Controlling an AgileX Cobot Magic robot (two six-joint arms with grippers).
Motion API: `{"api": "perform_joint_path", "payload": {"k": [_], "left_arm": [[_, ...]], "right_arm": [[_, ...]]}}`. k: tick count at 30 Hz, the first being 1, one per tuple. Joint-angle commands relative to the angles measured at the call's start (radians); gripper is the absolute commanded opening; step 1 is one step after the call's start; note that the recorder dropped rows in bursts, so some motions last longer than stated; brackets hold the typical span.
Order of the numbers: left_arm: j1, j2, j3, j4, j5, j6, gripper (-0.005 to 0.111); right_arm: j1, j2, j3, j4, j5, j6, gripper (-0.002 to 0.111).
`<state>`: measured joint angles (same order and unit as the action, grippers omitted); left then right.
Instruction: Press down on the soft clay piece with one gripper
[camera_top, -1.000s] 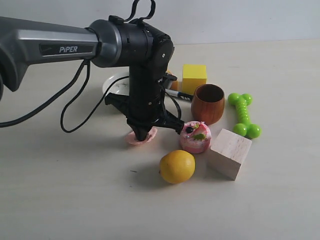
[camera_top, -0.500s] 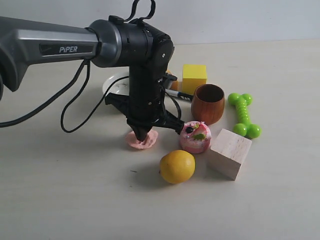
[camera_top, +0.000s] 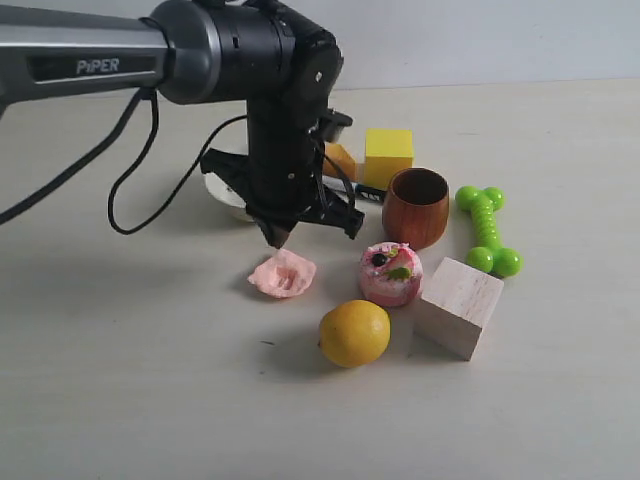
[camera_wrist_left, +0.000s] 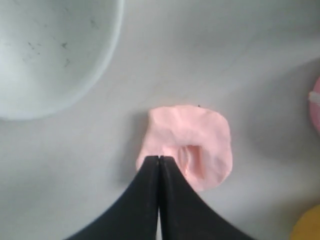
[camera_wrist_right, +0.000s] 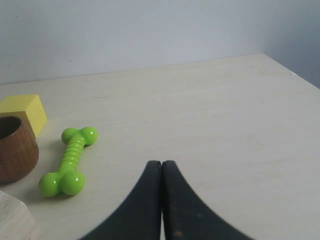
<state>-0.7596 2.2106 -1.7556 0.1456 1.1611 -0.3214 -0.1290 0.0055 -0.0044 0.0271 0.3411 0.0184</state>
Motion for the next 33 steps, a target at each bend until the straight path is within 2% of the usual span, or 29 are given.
{"api": "perform_joint_path", "payload": {"k": [1, 5, 8, 10, 13, 17, 20, 21, 24, 33], "left_arm": [[-0.005, -0.067, 0.01, 0.025, -0.013, -0.068, 0.0], [-0.053, -0.154, 0.139, 0.048, -0.145, -0.115, 0.0], [-0.117, -0.312, 0.386, 0.234, -0.332, -0.305, 0.0], [-0.125, -0.425, 0.488, 0.323, -0.371, -0.381, 0.0], [-0.125, -0.623, 0.592, 0.341, -0.389, -0.383, 0.0], [-0.125, -0.806, 0.642, 0.341, -0.345, -0.331, 0.0], [-0.125, -0.875, 0.642, 0.346, -0.259, -0.329, 0.0], [-0.125, -0.891, 0.642, 0.394, -0.259, -0.329, 0.0], [-0.125, -0.899, 0.642, 0.446, -0.261, -0.329, 0.0], [-0.125, -0.899, 0.642, 0.471, -0.261, -0.329, 0.0]], "right_arm": [[0.001, -0.006, 0.004, 0.001, -0.006, -0.007, 0.0], [0.001, -0.006, 0.004, 0.001, -0.006, -0.007, 0.0], [0.001, -0.006, 0.004, 0.001, -0.006, -0.007, 0.0], [0.001, -0.006, 0.004, 0.001, -0.006, -0.007, 0.0], [0.001, -0.006, 0.004, 0.001, -0.006, -0.007, 0.0], [0.001, -0.006, 0.004, 0.001, -0.006, -0.007, 0.0], [0.001, -0.006, 0.004, 0.001, -0.006, -0.007, 0.0], [0.001, -0.006, 0.004, 0.001, -0.006, -0.007, 0.0], [0.001, -0.006, 0.004, 0.001, -0.006, -0.007, 0.0], [0.001, -0.006, 0.004, 0.001, -0.006, -0.007, 0.0]]}}
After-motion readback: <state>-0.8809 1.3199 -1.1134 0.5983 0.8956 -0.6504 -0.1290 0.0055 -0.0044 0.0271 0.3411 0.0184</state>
